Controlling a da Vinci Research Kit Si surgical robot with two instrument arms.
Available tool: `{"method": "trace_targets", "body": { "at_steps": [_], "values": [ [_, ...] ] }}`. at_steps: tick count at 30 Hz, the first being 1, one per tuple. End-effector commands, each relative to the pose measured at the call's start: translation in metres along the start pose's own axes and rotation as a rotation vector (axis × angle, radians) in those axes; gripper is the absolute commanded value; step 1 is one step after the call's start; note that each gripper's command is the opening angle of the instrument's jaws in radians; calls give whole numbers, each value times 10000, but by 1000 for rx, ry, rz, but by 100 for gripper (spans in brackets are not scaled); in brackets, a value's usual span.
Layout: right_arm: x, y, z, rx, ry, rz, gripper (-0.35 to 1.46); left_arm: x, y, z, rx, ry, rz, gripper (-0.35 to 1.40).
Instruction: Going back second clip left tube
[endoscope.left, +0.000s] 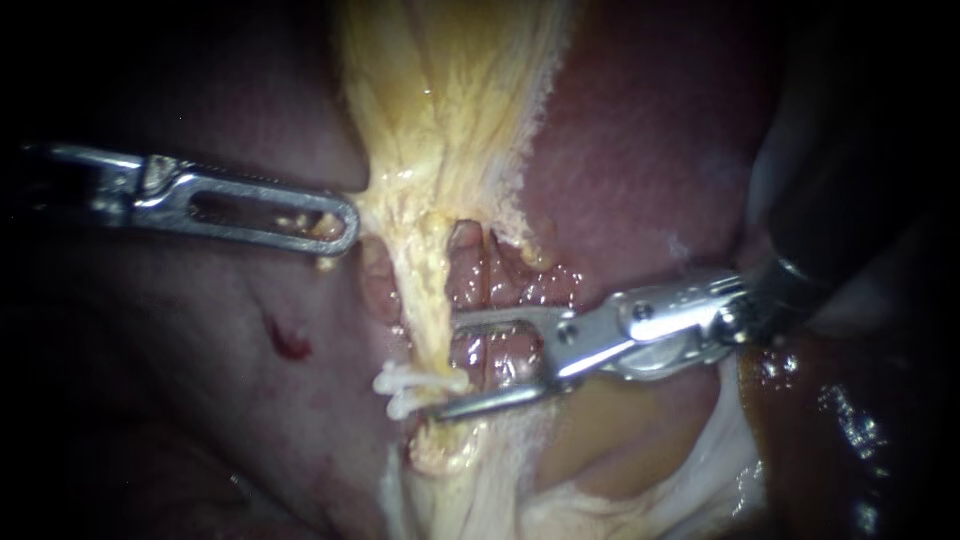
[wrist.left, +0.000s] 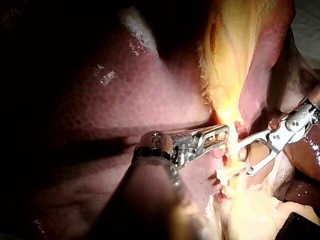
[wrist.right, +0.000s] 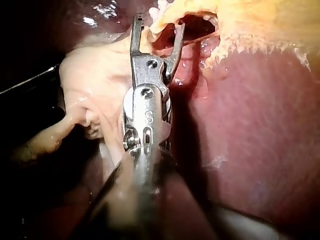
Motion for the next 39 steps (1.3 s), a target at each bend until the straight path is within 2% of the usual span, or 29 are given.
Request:
{"method": "trace_targets", "body": {
  "at_steps": [1,8,12,18,24,30,33,39],
  "values": [
    [3,0,-9,-3,-3,-10,50,0,0,1,1,0,0,-35],
    [22,4,-68,-40,4,-47,50,0,1,2,1,0,1,-35],
    [28,5,-83,-38,4,-58,50,0,1,3,0,-1,1,-35],
    [26,4,-85,-37,3,-65,50,3,7,20,-8,-8,4,-35],
    [26,3,-87,-35,3,-65,50,18,15,59,-2,7,14,-35],
    [26,3,-88,-37,9,-65,50,24,27,92,-3,26,21,-35],
    [26,3,-88,-37,9,-65,50,25,30,99,-5,32,23,-35],
    [27,2,-88,-37,9,-65,50,25,32,99,-4,32,24,-35]
  ]
}}
